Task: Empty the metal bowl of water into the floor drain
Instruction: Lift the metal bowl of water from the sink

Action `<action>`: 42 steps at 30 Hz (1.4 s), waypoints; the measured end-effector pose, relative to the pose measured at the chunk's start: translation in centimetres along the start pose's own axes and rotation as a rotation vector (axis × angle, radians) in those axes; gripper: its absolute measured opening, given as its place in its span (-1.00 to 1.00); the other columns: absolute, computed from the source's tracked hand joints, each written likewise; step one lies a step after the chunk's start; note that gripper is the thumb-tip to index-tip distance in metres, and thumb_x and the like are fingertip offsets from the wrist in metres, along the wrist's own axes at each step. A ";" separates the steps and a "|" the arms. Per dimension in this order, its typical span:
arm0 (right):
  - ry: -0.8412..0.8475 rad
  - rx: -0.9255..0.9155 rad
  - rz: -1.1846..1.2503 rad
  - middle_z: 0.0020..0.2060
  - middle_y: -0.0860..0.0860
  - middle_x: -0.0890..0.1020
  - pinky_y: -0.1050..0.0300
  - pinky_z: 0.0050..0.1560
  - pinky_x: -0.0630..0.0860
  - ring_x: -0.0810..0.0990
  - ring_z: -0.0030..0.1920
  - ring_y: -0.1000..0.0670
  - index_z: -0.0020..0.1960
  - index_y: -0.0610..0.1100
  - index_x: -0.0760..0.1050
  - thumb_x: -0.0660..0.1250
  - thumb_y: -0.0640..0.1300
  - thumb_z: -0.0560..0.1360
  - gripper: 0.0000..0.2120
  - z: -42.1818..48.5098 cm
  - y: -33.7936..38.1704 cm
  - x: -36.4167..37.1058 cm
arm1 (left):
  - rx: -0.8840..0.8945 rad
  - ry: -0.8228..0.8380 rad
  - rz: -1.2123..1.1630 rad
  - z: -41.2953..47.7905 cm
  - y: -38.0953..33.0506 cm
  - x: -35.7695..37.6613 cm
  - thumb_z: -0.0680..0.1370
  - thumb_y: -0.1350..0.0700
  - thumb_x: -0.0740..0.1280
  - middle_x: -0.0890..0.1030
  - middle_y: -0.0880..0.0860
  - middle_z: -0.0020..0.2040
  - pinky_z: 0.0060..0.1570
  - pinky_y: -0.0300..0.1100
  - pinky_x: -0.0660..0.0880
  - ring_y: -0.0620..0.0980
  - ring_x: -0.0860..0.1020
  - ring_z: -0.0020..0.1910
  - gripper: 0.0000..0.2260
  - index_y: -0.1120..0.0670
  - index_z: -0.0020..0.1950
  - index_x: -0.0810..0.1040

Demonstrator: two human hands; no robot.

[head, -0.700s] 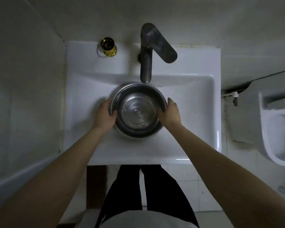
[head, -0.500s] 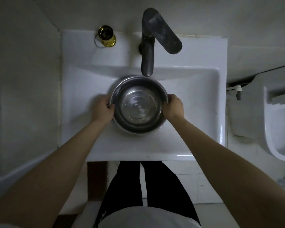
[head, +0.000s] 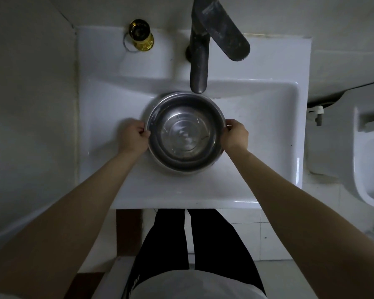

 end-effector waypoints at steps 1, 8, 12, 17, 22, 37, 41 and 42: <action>-0.004 0.003 0.007 0.18 -0.04 0.67 0.05 0.11 0.59 0.59 -0.03 -0.05 0.35 -0.09 0.56 0.21 -0.26 0.67 -0.69 -0.1 0.1 0.0 | -0.003 -0.003 -0.001 0.1 0.1 0.0 0.52 0.31 0.38 0.71 0.27 -0.05 -0.05 -0.10 0.51 0.19 0.67 -0.05 -0.88 0.31 0.01 0.67; -0.006 0.007 0.025 0.15 -0.05 0.68 0.08 0.13 0.58 0.59 -0.03 -0.06 0.32 -0.09 0.58 0.21 -0.26 0.66 -0.70 -0.4 0.1 -0.3 | -0.044 -0.010 -0.004 -0.4 -0.4 0.0 0.55 0.30 0.37 0.72 0.25 -0.01 -0.05 -0.18 0.46 0.18 0.67 -0.01 -0.87 0.29 0.04 0.68; -0.002 0.010 0.042 0.17 -0.05 0.68 0.01 0.21 0.59 0.58 -0.03 -0.04 0.33 -0.10 0.58 0.22 -0.24 0.67 -0.71 -0.9 0.3 -0.4 | -0.052 -0.026 -0.016 -0.8 -0.6 -0.4 0.56 0.31 0.36 0.72 0.22 0.05 -0.06 -0.27 0.39 0.15 0.67 0.05 -0.82 0.26 0.12 0.68; -0.002 -0.006 0.058 0.16 -0.04 0.68 -0.01 0.23 0.58 0.59 -0.02 -0.04 0.31 -0.10 0.59 0.21 -0.22 0.68 -0.72 -1.8 0.6 -0.6 | -0.051 -0.050 -0.023 -1.5 -1.0 -0.9 0.55 0.34 0.35 0.72 0.24 0.04 -0.04 -0.26 0.40 0.16 0.67 0.04 -0.84 0.28 0.09 0.68; -0.003 -0.004 0.071 0.15 -0.04 0.69 -0.01 0.22 0.58 0.61 0.00 -0.06 0.30 -0.10 0.61 0.21 -0.22 0.67 -0.71 -2.7 0.9 -1.3 | -0.053 -0.051 -0.024 -2.3 -1.7 -1.6 0.55 0.33 0.35 0.73 0.23 0.03 -0.05 -0.26 0.40 0.16 0.67 0.03 -0.84 0.26 0.06 0.70; -0.069 -0.081 0.113 0.16 -0.05 0.70 -0.03 0.24 0.57 0.59 -0.03 -0.04 0.29 -0.11 0.63 0.21 -0.21 0.68 -0.72 -7.3 1.5 -4.5 | -0.072 -0.104 -0.082 -6.5 -4.5 -5.0 0.57 0.26 0.38 0.70 0.22 0.17 0.12 -0.24 0.42 0.16 0.64 0.17 -0.78 0.27 0.20 0.65; -0.083 -0.104 0.109 0.15 -0.08 0.71 -0.04 0.25 0.57 0.58 -0.04 -0.05 0.26 -0.12 0.64 0.21 -0.21 0.68 -0.73 -8.6 1.0 -5.2 | -0.057 -0.094 -0.103 -7.7 -4.6 -5.6 0.57 0.27 0.38 0.70 0.22 0.13 0.14 -0.18 0.49 0.17 0.66 0.13 -0.78 0.27 0.19 0.65; -0.089 -0.109 0.103 0.15 -0.08 0.71 -0.05 0.25 0.57 0.58 -0.04 -0.05 0.26 -0.12 0.64 0.21 -0.21 0.68 -0.73 -8.9 0.9 -5.5 | -0.047 -0.090 -0.108 -8.1 -4.7 -5.7 0.57 0.27 0.38 0.70 0.23 0.13 0.17 -0.13 0.53 0.18 0.66 0.12 -0.78 0.27 0.20 0.65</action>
Point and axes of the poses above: each hand's wrist, its own z-axis towards the middle knuckle, its own x-axis out of the palm, y = z × x, the point moved 1 cm from there along z, towards the middle knuckle
